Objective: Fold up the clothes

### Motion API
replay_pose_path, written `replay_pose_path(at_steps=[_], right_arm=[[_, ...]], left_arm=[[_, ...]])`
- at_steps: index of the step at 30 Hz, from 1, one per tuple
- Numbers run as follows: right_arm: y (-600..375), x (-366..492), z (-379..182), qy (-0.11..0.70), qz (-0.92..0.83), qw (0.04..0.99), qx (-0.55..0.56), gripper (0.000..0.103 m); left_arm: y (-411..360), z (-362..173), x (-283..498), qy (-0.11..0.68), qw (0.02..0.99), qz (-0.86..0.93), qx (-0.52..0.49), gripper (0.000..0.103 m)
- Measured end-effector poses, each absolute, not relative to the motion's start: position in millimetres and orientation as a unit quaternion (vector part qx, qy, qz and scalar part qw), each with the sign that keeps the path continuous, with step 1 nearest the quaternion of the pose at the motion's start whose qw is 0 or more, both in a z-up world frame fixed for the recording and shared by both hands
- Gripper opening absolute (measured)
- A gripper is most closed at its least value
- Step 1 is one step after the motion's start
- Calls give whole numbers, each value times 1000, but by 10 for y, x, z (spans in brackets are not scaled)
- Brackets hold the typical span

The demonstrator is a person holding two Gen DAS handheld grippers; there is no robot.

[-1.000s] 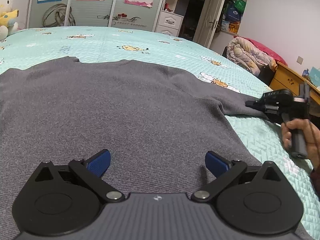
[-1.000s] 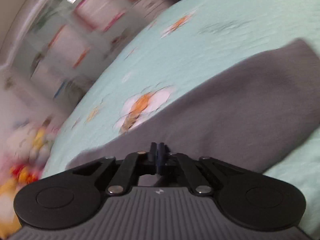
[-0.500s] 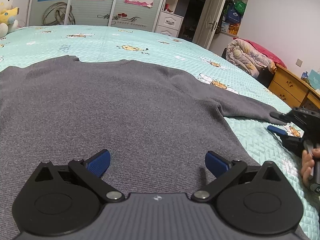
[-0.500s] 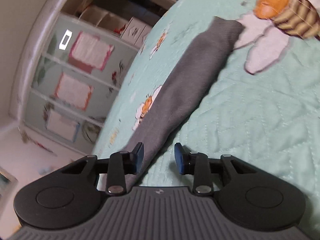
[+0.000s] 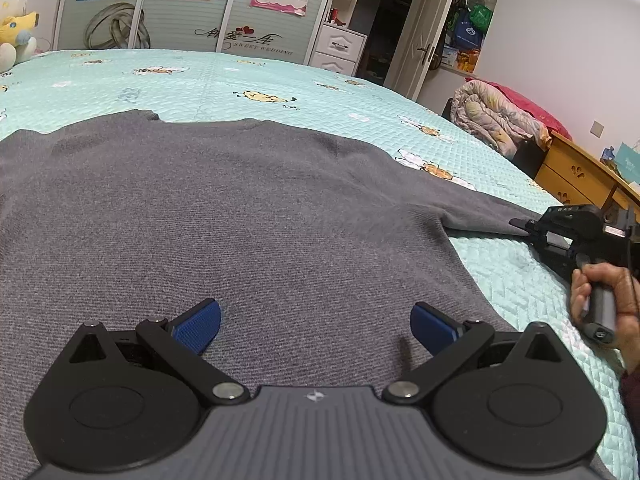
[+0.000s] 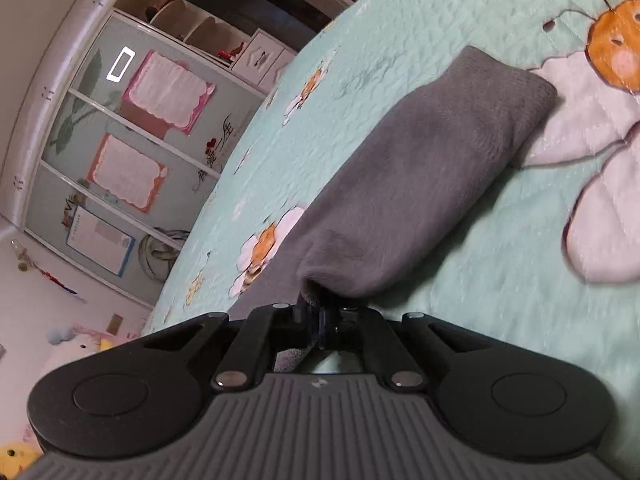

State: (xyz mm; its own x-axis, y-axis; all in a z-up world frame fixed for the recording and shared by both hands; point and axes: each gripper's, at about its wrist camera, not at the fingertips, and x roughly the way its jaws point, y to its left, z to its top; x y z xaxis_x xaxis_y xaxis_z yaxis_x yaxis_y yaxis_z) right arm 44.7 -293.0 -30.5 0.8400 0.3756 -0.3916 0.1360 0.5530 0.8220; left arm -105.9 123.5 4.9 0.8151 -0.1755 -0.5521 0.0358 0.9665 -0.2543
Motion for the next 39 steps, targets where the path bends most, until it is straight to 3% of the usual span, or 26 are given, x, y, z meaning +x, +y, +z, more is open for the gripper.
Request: replay_pose_path(at_steps=[5, 10, 13, 15, 18, 21, 26, 29, 30, 31, 32, 33, 34, 35, 39], right_arm=[[-2902, 466, -269, 277, 82, 835, 468, 0], [-3108, 166, -216, 275, 103, 821, 490, 15], [-3379, -186, -129, 257, 76, 829, 491, 27], [-3594, -364, -14, 220, 42, 853, 471, 50], [-3866, -277, 110, 190, -16, 887, 421, 58], [-4051, 93, 73, 211, -15, 895, 392, 58], [-4101, 580, -49, 243, 63, 898, 362, 58], [-4102, 674, -87, 242, 85, 903, 345, 58], [-4120, 677, -111, 240, 92, 902, 348, 56], [-4138, 681, -134, 239, 99, 900, 351, 53], [-4155, 692, -158, 240, 106, 897, 355, 39], [-4163, 730, -183, 246, 113, 891, 365, 18], [-4145, 756, -195, 254, 117, 886, 371, 13], [-4123, 764, -190, 257, 117, 887, 367, 11], [-4014, 748, -112, 262, 96, 900, 334, 6]], left_arm=[[1238, 57, -1058, 299, 945, -56, -117, 103], [1248, 56, -1055, 299, 945, -57, -117, 103], [1249, 56, -1054, 299, 945, -58, -117, 103], [1246, 57, -1053, 299, 945, -57, -116, 103], [1236, 64, -1045, 301, 945, -56, -113, 103], [1252, 114, -1044, 299, 944, -51, -126, 102], [1228, 338, -729, 276, 937, -101, -189, 90], [1088, 434, -175, 266, 938, -127, -183, 74], [1072, 454, 48, 261, 936, -133, -193, 63], [1061, 473, 275, 254, 935, -139, -205, 55], [1048, 474, 485, 249, 933, -143, -217, 49], [1023, 453, 696, 251, 930, -145, -225, 34], [994, 426, 909, 256, 927, -146, -231, 17], [952, 378, 1110, 261, 927, -143, -229, 12], [832, 111, 1555, 286, 928, -126, -204, 13]])
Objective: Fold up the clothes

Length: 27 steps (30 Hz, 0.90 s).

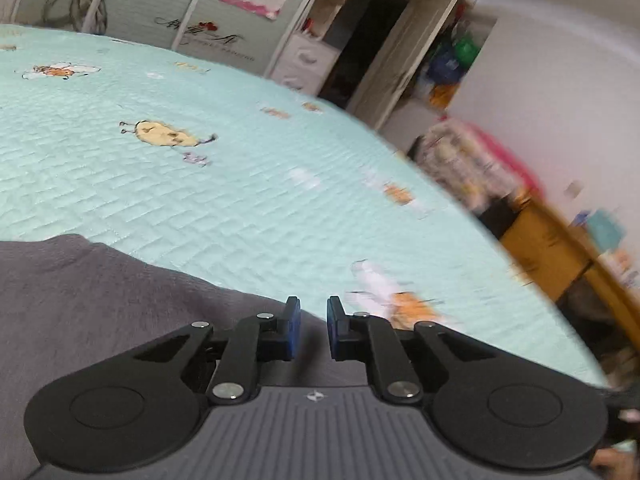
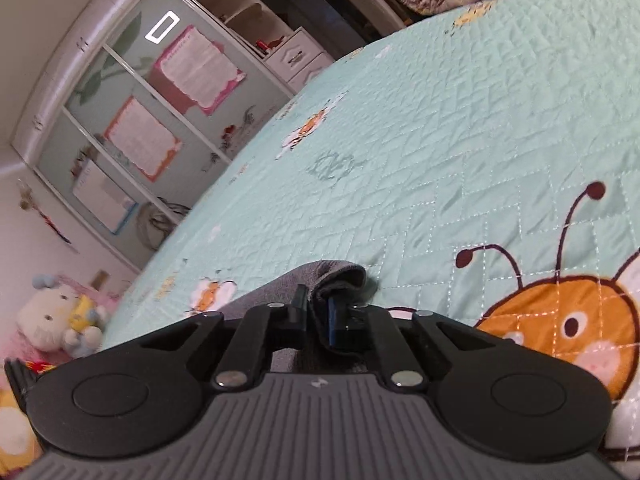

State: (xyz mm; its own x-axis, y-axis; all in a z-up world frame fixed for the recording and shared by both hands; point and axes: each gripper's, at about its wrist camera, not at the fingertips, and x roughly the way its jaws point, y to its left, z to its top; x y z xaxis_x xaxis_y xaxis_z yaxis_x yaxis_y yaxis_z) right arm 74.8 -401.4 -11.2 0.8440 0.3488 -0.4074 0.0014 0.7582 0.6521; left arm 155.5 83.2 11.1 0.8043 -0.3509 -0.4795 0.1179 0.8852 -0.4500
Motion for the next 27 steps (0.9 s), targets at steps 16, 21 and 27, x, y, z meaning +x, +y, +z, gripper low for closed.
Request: replay_pose_path(at_steps=[16, 21, 27], right_arm=[[-4145, 338, -140, 192, 4, 919, 345, 29], [-4080, -93, 30, 140, -39, 926, 349, 41], [-3387, -33, 168, 199, 159, 897, 361, 41]], left_arm=[[939, 2, 1588, 309, 917, -94, -235, 5], [742, 354, 1072, 289, 935, -110, -175, 37], [430, 193, 636, 303, 933, -182, -73, 56]])
